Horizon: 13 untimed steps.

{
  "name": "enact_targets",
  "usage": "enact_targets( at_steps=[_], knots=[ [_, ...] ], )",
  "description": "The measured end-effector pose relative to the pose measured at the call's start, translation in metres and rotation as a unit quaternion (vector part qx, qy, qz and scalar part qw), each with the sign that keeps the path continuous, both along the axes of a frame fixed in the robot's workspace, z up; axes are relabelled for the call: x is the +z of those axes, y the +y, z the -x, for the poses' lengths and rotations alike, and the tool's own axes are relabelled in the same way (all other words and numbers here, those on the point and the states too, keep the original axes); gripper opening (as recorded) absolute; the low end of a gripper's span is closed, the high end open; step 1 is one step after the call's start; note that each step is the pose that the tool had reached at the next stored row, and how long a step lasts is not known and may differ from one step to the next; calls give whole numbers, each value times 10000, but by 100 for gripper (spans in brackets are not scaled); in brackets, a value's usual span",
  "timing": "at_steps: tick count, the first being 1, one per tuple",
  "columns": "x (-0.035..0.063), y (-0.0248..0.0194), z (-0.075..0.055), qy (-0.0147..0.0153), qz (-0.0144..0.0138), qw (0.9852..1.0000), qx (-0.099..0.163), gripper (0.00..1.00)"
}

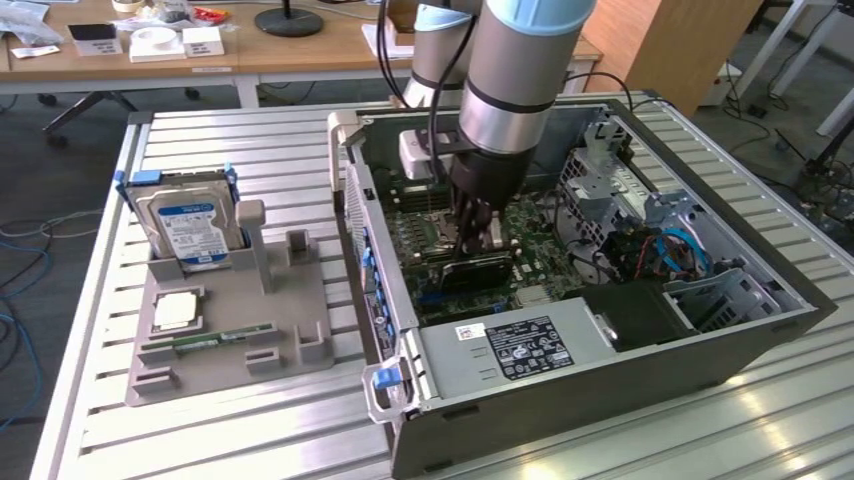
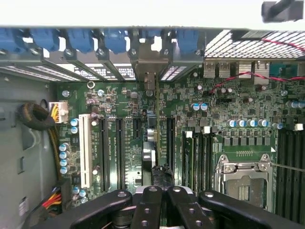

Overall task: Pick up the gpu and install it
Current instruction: 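Press down on the gpu until it lock into place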

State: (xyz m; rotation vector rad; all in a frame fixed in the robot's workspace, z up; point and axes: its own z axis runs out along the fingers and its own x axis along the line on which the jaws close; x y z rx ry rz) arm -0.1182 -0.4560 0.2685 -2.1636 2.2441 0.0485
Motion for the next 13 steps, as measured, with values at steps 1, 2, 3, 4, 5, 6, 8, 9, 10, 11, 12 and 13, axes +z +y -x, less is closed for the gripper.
enact_targets(
  at_steps=[1,2,3,4,5,6,8,9,10,11,12,13],
  knots=[
    [22,0,0,-1,0,10000,0,11],
    [48,0,0,-1,1,10000,0,11],
    [78,-1,0,0,3,10000,0,11],
    [106,0,0,0,3,10000,0,11],
    [139,-1,0,0,4,10000,0,11],
    [173,0,0,0,6,10000,0,11],
    [239,0,0,0,8,10000,1,11],
    [273,-1,0,0,9,10000,1,11],
    [305,-1,0,0,9,10000,1,11],
    [338,-1,0,0,9,10000,0,11],
    [365,0,0,0,9,10000,0,11],
    [389,0,0,0,9,10000,0,11]
  ],
)
